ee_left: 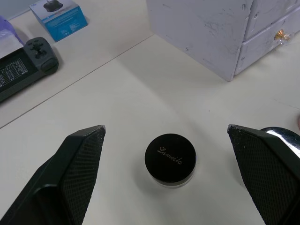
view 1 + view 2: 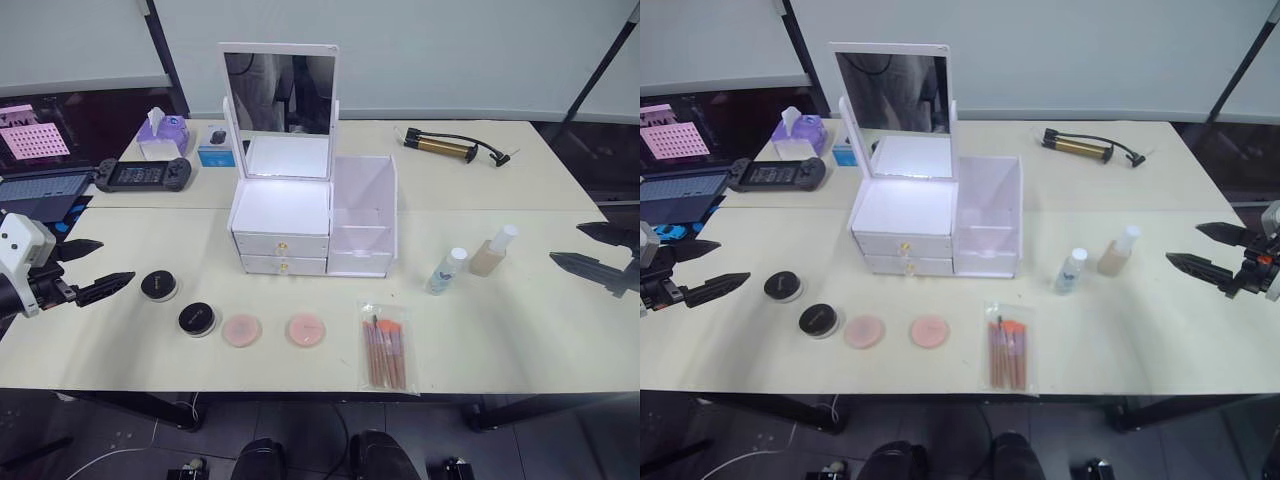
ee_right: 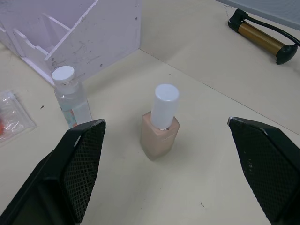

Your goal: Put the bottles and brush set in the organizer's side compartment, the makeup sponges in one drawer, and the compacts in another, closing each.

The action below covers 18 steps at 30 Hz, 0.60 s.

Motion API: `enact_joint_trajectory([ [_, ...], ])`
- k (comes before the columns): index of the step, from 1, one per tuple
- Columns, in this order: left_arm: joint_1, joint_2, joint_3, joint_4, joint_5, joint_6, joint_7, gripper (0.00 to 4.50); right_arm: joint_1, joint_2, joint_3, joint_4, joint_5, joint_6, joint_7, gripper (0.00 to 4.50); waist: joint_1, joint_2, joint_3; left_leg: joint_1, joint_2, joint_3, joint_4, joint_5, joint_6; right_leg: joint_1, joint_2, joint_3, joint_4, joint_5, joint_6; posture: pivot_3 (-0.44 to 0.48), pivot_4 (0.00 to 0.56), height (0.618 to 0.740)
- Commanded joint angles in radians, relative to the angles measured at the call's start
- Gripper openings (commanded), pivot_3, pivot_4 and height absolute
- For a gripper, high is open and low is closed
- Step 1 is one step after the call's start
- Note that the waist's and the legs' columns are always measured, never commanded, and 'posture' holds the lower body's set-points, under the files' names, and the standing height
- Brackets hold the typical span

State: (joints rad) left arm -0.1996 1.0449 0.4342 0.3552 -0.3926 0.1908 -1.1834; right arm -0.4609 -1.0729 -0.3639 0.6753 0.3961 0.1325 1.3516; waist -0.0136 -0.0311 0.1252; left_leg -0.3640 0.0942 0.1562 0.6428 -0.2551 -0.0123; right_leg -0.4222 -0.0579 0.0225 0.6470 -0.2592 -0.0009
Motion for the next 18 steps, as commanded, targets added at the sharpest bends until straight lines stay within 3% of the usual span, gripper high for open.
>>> enact_joint_trajectory([
  [1, -0.026, 0.024, 0.018, -0.006, -0.01, -0.006, -0.001, 4.5, -0.01, -0.016, -0.031, -0.01, 0.014, -0.025, 0.002, 4.45, 0.0, 0.0, 0.0, 0.0, 0.0, 0.0, 0.0, 0.0, 0.0, 0.0, 0.0, 0.0, 0.0, 0.0, 0.0, 0.0, 0.15, 0.725],
  [11, -0.105, 0.034, -0.021, 0.029, 0.013, 0.03, 0.021, 4.5, 0.014, -0.017, -0.055, 0.0, 0.016, -0.048, -0.019, 4.45, 0.001, 0.0, 0.0, 0.0, 0.0, 0.0, 0.0, 0.0, 0.0, 0.0, 0.0, 0.0, 0.0, 0.0, 0.0, 0.0, 0.15, 0.725],
  [18, -0.236, 0.014, -0.13, -0.177, -0.08, 0.216, -0.056, 4.5, 0.17, -0.01, -0.146, -0.163, 0.072, 0.013, -0.041, 4.45, 0.008, 0.0, 0.0, -0.001, -0.001, -0.002, 0.001, 0.0, 0.0, 0.001, 0.0, -0.001, 0.0, 0.0, 0.001, 0.0, 0.15, 0.725],
])
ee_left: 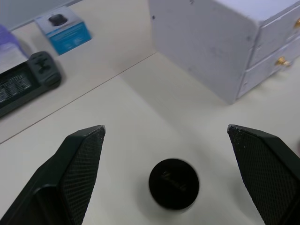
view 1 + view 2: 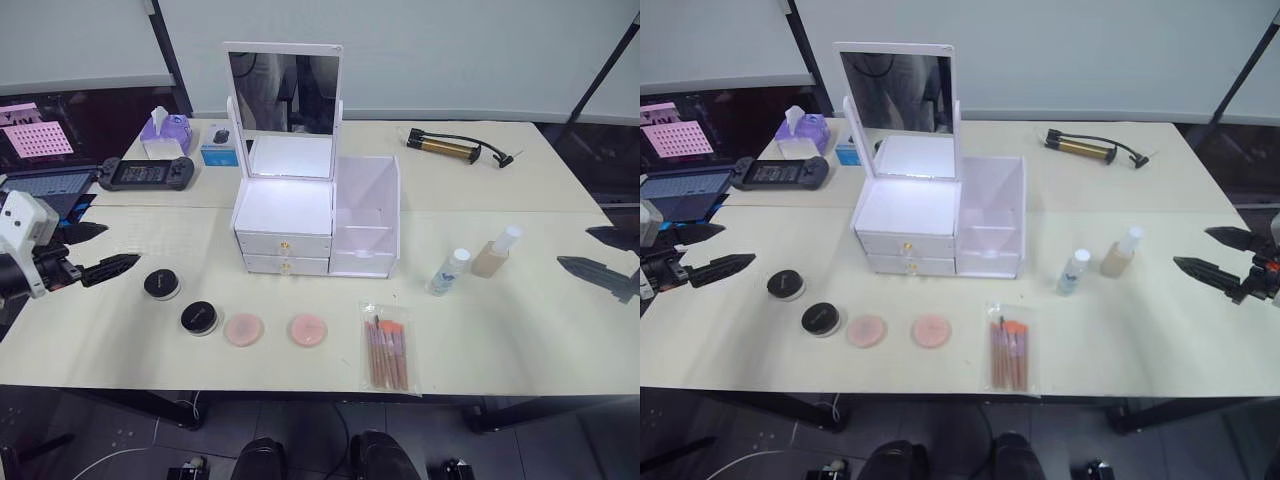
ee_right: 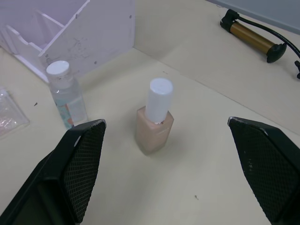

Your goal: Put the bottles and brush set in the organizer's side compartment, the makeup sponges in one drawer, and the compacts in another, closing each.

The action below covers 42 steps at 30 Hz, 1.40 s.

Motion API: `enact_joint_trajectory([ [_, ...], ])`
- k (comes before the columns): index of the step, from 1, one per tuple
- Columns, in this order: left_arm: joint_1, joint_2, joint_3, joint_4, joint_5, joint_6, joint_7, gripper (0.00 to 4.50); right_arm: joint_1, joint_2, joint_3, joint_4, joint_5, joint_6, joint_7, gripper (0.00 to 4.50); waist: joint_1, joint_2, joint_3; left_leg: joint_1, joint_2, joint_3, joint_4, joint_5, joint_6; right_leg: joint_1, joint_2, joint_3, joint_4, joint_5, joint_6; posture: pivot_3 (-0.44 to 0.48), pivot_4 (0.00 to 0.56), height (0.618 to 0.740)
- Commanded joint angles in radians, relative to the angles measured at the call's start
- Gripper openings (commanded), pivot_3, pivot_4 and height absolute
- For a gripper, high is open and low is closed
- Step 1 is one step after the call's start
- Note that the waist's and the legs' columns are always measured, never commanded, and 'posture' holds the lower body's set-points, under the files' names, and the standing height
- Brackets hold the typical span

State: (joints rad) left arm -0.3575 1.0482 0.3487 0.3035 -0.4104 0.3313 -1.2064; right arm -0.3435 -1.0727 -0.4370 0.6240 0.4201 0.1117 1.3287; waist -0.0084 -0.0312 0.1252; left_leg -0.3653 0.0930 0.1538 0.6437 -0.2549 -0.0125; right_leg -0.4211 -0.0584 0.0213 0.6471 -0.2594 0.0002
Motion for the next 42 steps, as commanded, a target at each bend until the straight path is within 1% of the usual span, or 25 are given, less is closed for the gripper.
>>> enact_joint_trajectory([
  [1, -0.109, 0.004, -0.064, -0.149, -0.078, 0.108, -0.039, 4.5, 0.088, -0.005, -0.092, -0.153, 0.058, 0.05, -0.026, 4.45, 0.006, 0.0, 0.0, -0.001, -0.001, -0.002, 0.001, 0.0, 0.0, 0.0, 0.0, 0.0, 0.0, 0.0, 0.001, 0.0, 0.15, 0.725],
  [6, -0.244, -0.063, -0.179, -0.245, -0.124, 0.205, -0.056, 4.5, 0.295, 0.05, -0.224, -0.401, 0.12, 0.151, -0.097, 4.45, 0.009, 0.0, 0.0, -0.002, -0.004, -0.008, 0.002, 0.001, -0.002, 0.003, -0.001, -0.002, 0.0, 0.0, 0.002, 0.0, 0.15, 0.725],
  [8, -0.303, -0.1, -0.232, -0.27, -0.127, 0.241, -0.05, 4.5, 0.394, 0.103, -0.296, -0.536, 0.155, 0.205, -0.146, 4.45, 0.01, 0.0, 0.0, -0.002, -0.005, -0.01, 0.002, 0.002, -0.002, 0.003, -0.001, -0.003, 0.0, -0.001, 0.003, 0.0, 0.15, 0.725],
  [12, -0.406, -0.171, -0.321, -0.311, -0.127, 0.303, -0.048, 4.5, 0.55, 0.2, -0.399, -0.778, 0.22, 0.31, -0.249, 4.45, 0.015, 0.0, 0.0, -0.003, -0.006, -0.014, 0.002, 0.003, -0.005, 0.004, -0.001, -0.005, 0.0, -0.001, 0.004, 0.0, 0.15, 0.725],
  [14, -0.454, -0.217, -0.353, -0.324, -0.133, 0.337, -0.033, 4.5, 0.585, 0.222, -0.449, -0.848, 0.282, 0.412, -0.318, 4.45, 0.017, 0.0, 0.0, -0.003, -0.007, -0.014, 0.002, 0.003, -0.004, 0.004, -0.001, -0.005, 0.0, -0.001, 0.004, 0.0, 0.15, 0.725],
  [16, -0.484, -0.271, -0.366, -0.336, -0.147, 0.37, -0.008, 4.5, 0.616, 0.24, -0.493, -0.918, 0.311, 0.456, -0.368, 4.45, 0.018, 0.0, 0.0, -0.003, -0.007, -0.015, 0.003, 0.002, -0.003, 0.005, -0.001, -0.005, 0.0, -0.001, 0.004, 0.0, 0.15, 0.725],
  [18, -0.495, -0.319, -0.37, -0.346, -0.157, 0.386, 0.019, 4.5, 0.648, 0.252, -0.516, -0.984, 0.318, 0.473, -0.394, 4.45, 0.015, 0.0, 0.0, -0.003, -0.008, -0.016, 0.002, 0.001, -0.001, 0.007, -0.001, -0.005, -0.001, -0.001, 0.004, 0.0, 0.15, 0.725],
  [21, -0.487, -0.357, -0.371, -0.357, -0.155, 0.384, 0.039, 4.5, 0.67, 0.247, -0.507, -1.031, 0.281, 0.461, -0.43, 4.45, 0.011, -0.001, 0.0, -0.002, -0.008, -0.02, 0.002, 0.001, -0.001, 0.009, -0.001, -0.006, -0.001, -0.001, 0.004, 0.0, 0.15, 0.725],
  [22, -0.487, -0.363, -0.369, -0.357, -0.153, 0.382, 0.045, 4.5, 0.661, 0.24, -0.501, -1.03, 0.282, 0.466, -0.444, 4.45, 0.009, -0.001, 0.0, -0.002, -0.008, -0.02, 0.002, 0.001, -0.001, 0.01, -0.001, -0.006, -0.002, -0.002, 0.005, 0.0, 0.15, 0.725],
  [24, -0.485, -0.375, -0.352, -0.367, -0.158, 0.381, 0.065, 4.5, 0.606, 0.218, -0.454, -1.004, 0.257, 0.465, -0.495, 4.45, 0.005, -0.001, 0.001, -0.002, -0.009, -0.021, 0.002, 0.001, -0.001, 0.012, -0.001, -0.006, -0.002, -0.005, 0.012, 0.0, 0.15, 0.725],
  [27, -0.462, -0.384, -0.311, -0.421, -0.187, 0.401, 0.11, 4.5, 0.453, 0.201, -0.326, -0.926, 0.193, 0.489, -0.628, 4.45, -0.006, -0.002, 0.001, -0.002, -0.009, -0.022, 0.002, 0.001, -0.001, 0.014, -0.002, -0.006, -0.002, -0.006, 0.012, 0.0, 0.15, 0.725],
  [29, -0.449, -0.385, -0.299, -0.453, -0.199, 0.417, 0.134, 4.5, 0.384, 0.199, -0.277, -0.89, 0.172, 0.498, -0.663, 4.45, -0.007, -0.001, 0.001, -0.002, -0.009, -0.024, 0.002, 0.001, -0.001, 0.014, -0.001, -0.006, -0.002, -0.005, 0.011, 0.0, 0.15, 0.725],
  [31, -0.406, -0.367, -0.292, -0.519, -0.212, 0.446, 0.161, 4.5, 0.256, 0.197, -0.204, -0.815, 0.18, 0.561, -0.71, 4.45, -0.008, -0.001, 0.001, -0.001, -0.009, -0.026, 0.002, 0.001, -0.001, 0.014, -0.001, -0.007, -0.003, -0.003, 0.007, 0.0, 0.15, 0.725],
  [33, -0.379, -0.361, -0.288, -0.565, -0.222, 0.466, 0.185, 4.5, 0.171, 0.182, -0.145, -0.758, 0.197, 0.62, -0.706, 4.45, -0.006, 0.0, 0.001, 0.0, -0.01, -0.027, 0.002, 0.001, -0.001, 0.014, -0.001, -0.006, -0.003, -0.002, 0.005, 0.0, 0.15, 0.725],
  [36, -0.359, -0.363, -0.274, -0.607, -0.23, 0.48, 0.233, 4.5, 0.066, 0.157, -0.051, -0.652, 0.139, 0.613, -0.699, 4.45, 0.0, 0.0, 0.001, -0.002, -0.011, -0.03, 0.003, 0.001, -0.001, 0.014, -0.001, -0.007, -0.004, -0.002, 0.006, 0.0, 0.15, 0.725],
  [39, -0.344, -0.363, -0.265, -0.633, -0.242, 0.492, 0.269, 4.5, 0.001, 0.149, 0.024, -0.58, 0.099, 0.593, -0.679, 4.45, 0.006, 0.0, 0.001, -0.003, -0.012, -0.032, 0.004, 0.001, 0.0, 0.015, -0.001, -0.007, -0.005, -0.002, 0.006, 0.0, 0.15, 0.725],
  [42, -0.33, -0.364, -0.258, -0.656, -0.253, 0.5, 0.293, 4.5, -0.033, 0.154, 0.071, -0.535, 0.064, 0.578, -0.673, 4.45, 0.007, 0.0, 0.001, -0.004, -0.012, -0.033, 0.004, 0.001, 0.0, 0.015, -0.001, -0.008, -0.006, -0.003, 0.006, 0.0, 0.15, 0.725],
])
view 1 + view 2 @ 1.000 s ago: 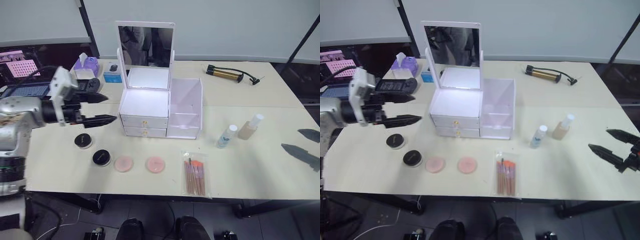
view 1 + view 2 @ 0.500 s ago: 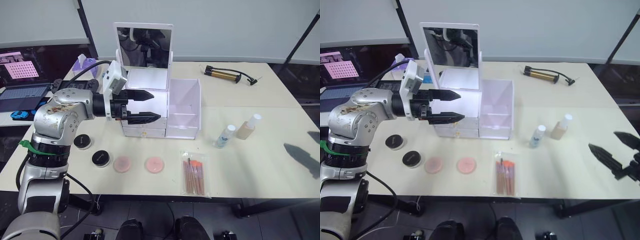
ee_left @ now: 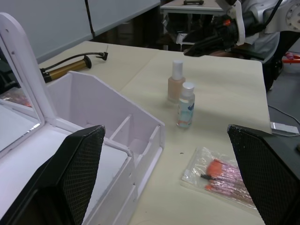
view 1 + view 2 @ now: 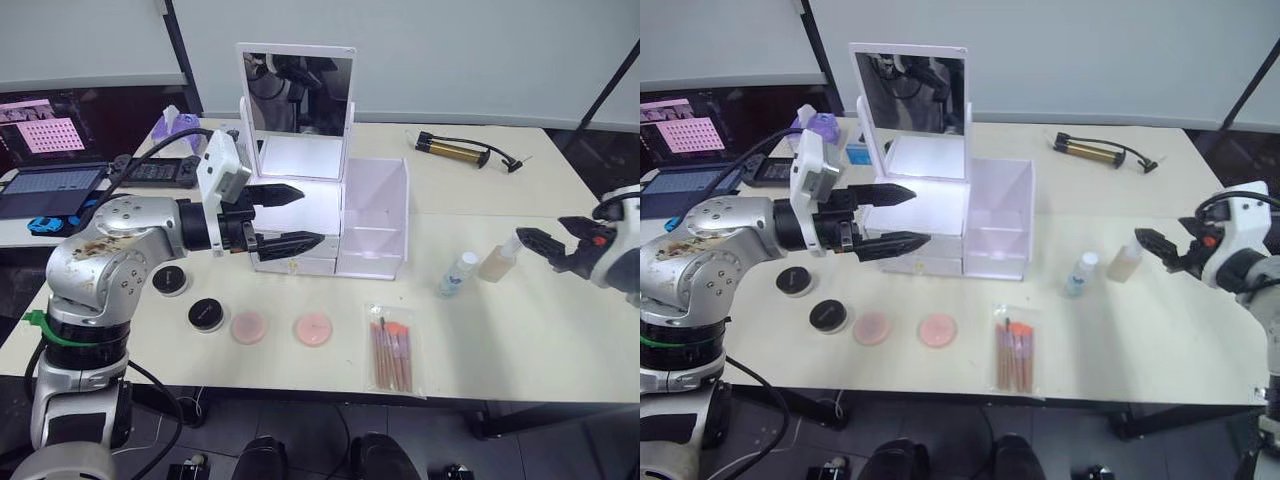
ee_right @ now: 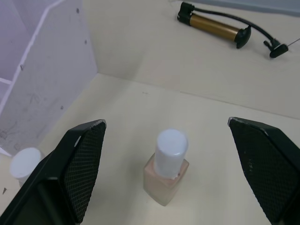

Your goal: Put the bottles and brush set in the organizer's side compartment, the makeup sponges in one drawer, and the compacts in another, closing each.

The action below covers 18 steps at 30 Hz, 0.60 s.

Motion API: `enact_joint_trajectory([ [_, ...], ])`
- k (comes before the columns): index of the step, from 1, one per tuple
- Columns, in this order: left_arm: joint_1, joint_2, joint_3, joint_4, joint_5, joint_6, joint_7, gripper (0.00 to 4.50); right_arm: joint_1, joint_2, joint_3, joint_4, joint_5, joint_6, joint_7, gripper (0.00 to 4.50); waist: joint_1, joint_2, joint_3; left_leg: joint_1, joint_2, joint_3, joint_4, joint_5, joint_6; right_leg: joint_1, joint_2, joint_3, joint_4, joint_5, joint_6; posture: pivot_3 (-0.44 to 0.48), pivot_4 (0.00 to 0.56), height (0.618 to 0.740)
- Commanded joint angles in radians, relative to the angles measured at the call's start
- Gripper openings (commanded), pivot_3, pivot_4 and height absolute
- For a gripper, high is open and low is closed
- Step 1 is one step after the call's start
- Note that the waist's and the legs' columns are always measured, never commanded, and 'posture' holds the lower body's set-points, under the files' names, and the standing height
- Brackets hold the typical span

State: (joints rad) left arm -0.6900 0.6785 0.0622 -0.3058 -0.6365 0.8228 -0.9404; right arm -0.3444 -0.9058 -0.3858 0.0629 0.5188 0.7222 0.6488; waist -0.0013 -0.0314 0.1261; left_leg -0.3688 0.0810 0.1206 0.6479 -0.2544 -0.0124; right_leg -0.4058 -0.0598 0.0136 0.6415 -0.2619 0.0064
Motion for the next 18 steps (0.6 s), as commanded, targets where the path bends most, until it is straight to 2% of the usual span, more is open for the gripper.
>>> enact_joint_trajectory([
  [1, 0.007, 0.005, 0.032, -0.054, -0.031, 0.012, 0.037, 4.5, -0.043, -0.008, 0.037, 0.046, -0.054, -0.05, 0.004, 4.45, -0.001, 0.0, 0.0, 0.0, 0.0, 0.0, 0.0, 0.0, 0.0, 0.0, 0.0, 0.0, 0.0, 0.0, 0.0, 0.0, 0.15, 0.725],
  [17, 0.017, 0.02, 0.047, -0.091, -0.065, -0.007, 0.089, 4.5, -0.114, 0.072, 0.093, 0.182, -0.138, -0.13, -0.001, 4.45, -0.01, 0.0, 0.0, 0.0, 0.0, 0.0, 0.0, 0.0, -0.001, 0.0, 0.0, 0.0, 0.0, 0.0, 0.0, 0.0, 0.15, 0.725],
  [18, 0.017, 0.022, 0.048, -0.093, -0.066, -0.007, 0.09, 4.5, -0.114, 0.074, 0.093, 0.184, -0.139, -0.131, -0.001, 4.29, -0.01, 0.0, 0.0, 0.0, 0.0, 0.0, 0.0, 0.0, -0.001, 0.0, 0.0, 0.0, 0.0, 0.0, 0.0, 0.0, 0.15, 0.725],
])
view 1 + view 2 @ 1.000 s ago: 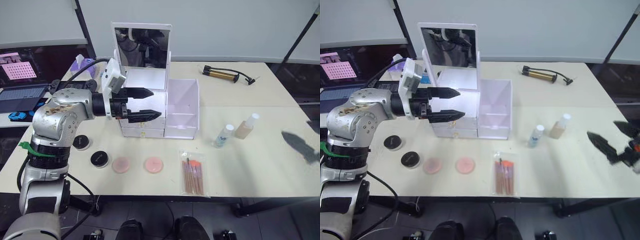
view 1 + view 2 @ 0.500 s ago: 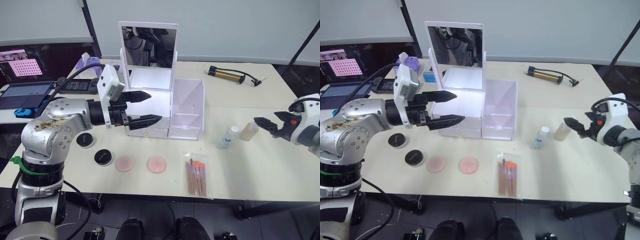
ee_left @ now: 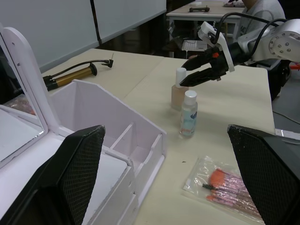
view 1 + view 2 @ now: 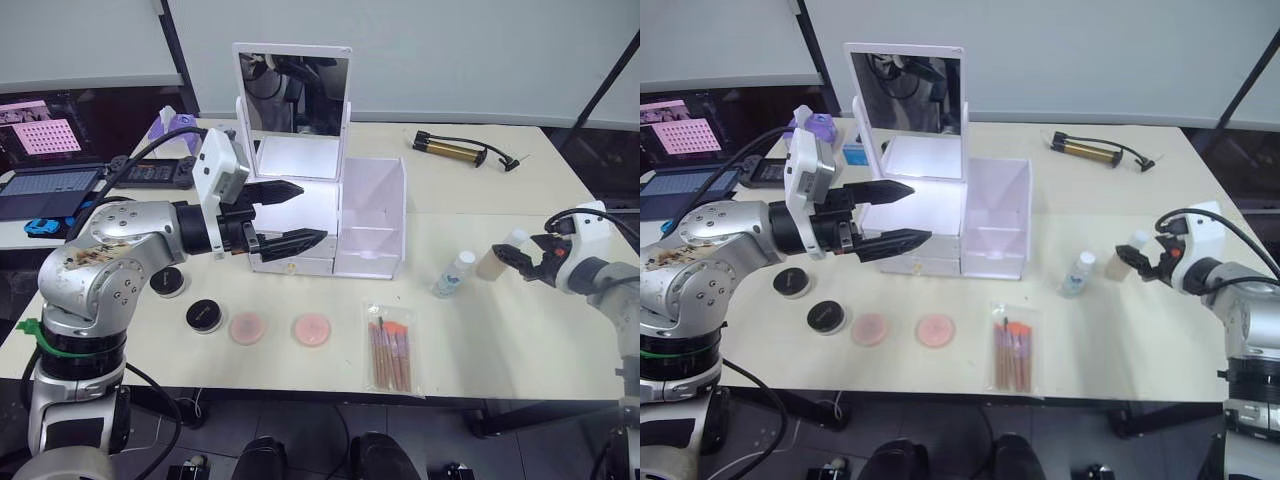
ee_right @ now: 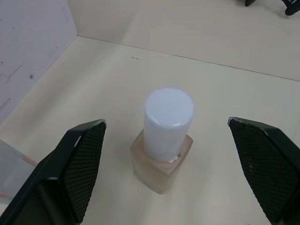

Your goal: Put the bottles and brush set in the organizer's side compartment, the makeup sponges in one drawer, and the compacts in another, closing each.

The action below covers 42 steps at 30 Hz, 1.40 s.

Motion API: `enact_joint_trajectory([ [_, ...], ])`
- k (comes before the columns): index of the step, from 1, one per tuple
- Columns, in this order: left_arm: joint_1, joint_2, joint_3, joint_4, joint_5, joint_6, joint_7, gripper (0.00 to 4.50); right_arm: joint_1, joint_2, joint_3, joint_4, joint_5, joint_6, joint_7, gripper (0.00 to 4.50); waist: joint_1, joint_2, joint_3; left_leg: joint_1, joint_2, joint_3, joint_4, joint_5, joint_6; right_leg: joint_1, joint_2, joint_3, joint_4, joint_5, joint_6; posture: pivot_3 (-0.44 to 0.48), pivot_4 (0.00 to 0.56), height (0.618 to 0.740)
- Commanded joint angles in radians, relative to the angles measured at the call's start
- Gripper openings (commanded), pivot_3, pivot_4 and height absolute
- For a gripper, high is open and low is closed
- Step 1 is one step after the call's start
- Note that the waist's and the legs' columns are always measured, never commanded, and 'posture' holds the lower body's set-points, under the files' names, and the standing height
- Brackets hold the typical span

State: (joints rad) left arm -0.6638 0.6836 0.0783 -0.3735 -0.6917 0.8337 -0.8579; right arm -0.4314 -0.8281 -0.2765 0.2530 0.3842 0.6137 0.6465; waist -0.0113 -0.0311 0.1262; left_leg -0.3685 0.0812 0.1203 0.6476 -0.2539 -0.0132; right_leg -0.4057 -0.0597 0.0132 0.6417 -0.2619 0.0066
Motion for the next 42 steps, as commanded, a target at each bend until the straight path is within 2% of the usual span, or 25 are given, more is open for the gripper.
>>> enact_joint_trajectory([
  [1, -0.008, 0.017, 0.032, -0.026, -0.012, -0.017, 0.008, 4.5, -0.028, -0.002, -0.016, -0.003, -0.007, -0.025, 0.002, 4.08, 0.0, 0.0, 0.0, 0.0, 0.0, 0.0, 0.0, 0.0, 0.0, 0.0, 0.0, 0.0, 0.0, 0.0, 0.0, 0.0, 0.15, 0.725],
  [3, -0.008, 0.019, 0.032, -0.026, -0.014, -0.018, 0.009, 4.5, -0.029, 0.002, -0.015, 0.001, -0.011, -0.028, 0.002, 3.54, 0.0, 0.0, 0.0, 0.0, 0.0, 0.0, 0.0, 0.0, 0.0, 0.0, 0.0, 0.0, 0.0, 0.0, 0.0, 0.0, 0.15, 0.725],
  [10, -0.016, 0.017, 0.021, -0.019, -0.012, -0.026, 0.008, 4.5, -0.046, 0.031, -0.004, 0.03, -0.027, -0.052, 0.002, 1.11, 0.0, 0.0, 0.0, 0.0, 0.0, 0.0, 0.0, 0.0, 0.0, 0.0, 0.0, 0.0, 0.0, 0.0, 0.0, 0.0, 0.15, 0.725],
  [11, -0.016, 0.016, 0.021, -0.019, -0.012, -0.026, 0.008, 4.5, -0.048, 0.033, -0.004, 0.032, -0.029, -0.054, 0.002, 0.94, 0.0, 0.0, 0.0, 0.0, 0.0, 0.0, 0.0, 0.0, 0.0, 0.0, 0.0, 0.0, 0.0, 0.0, 0.0, 0.0, 0.15, 0.725],
  [18, -0.011, 0.018, 0.024, -0.017, -0.011, -0.03, 0.01, 4.5, -0.091, 0.011, -0.024, -0.02, 0.004, -0.037, 0.036, 0.94, -0.001, 0.001, 0.0, 0.0, 0.0, 0.0, 0.0, 0.0, 0.0, 0.0, 0.0, 0.0, 0.0, 0.0, 0.0, 0.0, 0.15, 0.725],
  [25, 0.015, 0.017, 0.038, -0.025, 0.0, -0.063, 0.022, 4.5, -0.288, -0.019, 0.03, -0.181, 0.083, 0.109, 0.107, 0.94, -0.007, 0.009, 0.006, 0.001, 0.0, 0.0, -0.002, 0.0, 0.0, 0.0, 0.001, 0.0, 0.0, 0.0, 0.0, 0.0, 0.15, 0.725],
  [29, 0.042, 0.014, 0.048, -0.044, -0.002, -0.069, 0.046, 4.5, -0.402, 0.049, 0.103, -0.278, 0.109, 0.201, 0.075, 0.94, -0.007, 0.009, 0.006, 0.001, 0.001, 0.0, -0.002, 0.0, 0.0, 0.0, 0.001, 0.0, 0.0, 0.0, 0.0, 0.0, 0.15, 0.725],
  [32, 0.059, 0.016, 0.057, -0.056, -0.009, -0.069, 0.063, 4.5, -0.433, 0.106, 0.123, -0.336, 0.126, 0.269, 0.029, 0.94, -0.002, 0.008, 0.006, 0.0, 0.001, 0.0, -0.001, 0.0, 0.0, 0.0, 0.0, 0.0, 0.0, 0.0, 0.0, 0.0, 0.15, 0.725],
  [36, 0.077, 0.007, 0.057, -0.067, -0.023, -0.065, 0.079, 4.5, -0.429, 0.184, 0.123, -0.412, 0.179, 0.363, -0.024, 0.94, 0.01, 0.008, 0.006, -0.002, 0.0, 0.0, -0.001, 0.0, 0.0, -0.001, -0.001, -0.001, -0.001, 0.0, 0.0, 0.0, 0.15, 0.725],
  [42, 0.09, -0.003, 0.048, -0.065, -0.047, -0.057, 0.072, 4.5, -0.369, 0.259, 0.159, -0.456, 0.162, 0.409, -0.107, 0.94, 0.009, 0.007, 0.006, -0.002, 0.0, -0.001, 0.0, 0.0, 0.001, -0.001, 0.0, -0.001, 0.0, 0.0, 0.0, 0.0, 0.15, 0.725],
])
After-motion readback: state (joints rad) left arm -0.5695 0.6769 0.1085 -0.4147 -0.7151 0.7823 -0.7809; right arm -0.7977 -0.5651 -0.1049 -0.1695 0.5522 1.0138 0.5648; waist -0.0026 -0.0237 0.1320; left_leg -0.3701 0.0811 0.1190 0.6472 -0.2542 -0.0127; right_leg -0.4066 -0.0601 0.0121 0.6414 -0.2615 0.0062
